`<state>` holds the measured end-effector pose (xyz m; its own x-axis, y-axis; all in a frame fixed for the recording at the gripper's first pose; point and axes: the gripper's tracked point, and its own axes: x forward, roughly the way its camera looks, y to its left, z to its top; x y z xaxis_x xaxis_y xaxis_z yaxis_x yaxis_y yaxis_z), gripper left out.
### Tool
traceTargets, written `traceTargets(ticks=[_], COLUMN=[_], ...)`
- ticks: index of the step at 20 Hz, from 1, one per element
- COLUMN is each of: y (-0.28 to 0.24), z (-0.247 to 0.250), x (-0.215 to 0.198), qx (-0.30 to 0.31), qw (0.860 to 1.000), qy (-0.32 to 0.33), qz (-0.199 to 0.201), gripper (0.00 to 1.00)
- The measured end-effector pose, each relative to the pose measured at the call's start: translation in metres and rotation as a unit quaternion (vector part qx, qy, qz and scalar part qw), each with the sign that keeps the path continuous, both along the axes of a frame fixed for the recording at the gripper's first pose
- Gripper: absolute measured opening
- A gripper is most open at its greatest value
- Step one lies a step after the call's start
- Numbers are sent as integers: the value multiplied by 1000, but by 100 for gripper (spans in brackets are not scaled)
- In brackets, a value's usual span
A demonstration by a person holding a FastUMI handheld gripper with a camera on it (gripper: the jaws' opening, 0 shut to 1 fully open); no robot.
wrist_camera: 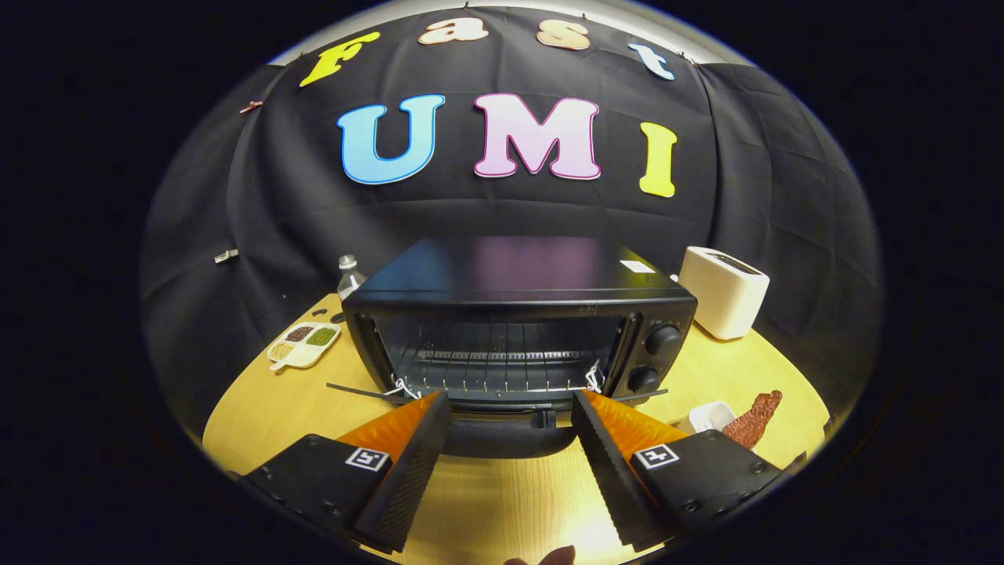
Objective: Open the toaster oven, put the food inside, and close the toaster oven door.
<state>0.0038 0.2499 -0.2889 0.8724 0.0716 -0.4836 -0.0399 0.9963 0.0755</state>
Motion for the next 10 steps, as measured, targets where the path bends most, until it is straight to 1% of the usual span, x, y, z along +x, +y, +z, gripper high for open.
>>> traceTargets(ticks=[5, 10], y=[1, 2], z=[-15, -42], x=[-20, -44], qx=[-7, -14], qw=[1000, 996], qy=[30, 82], qz=[5, 15], gripper=[97, 97])
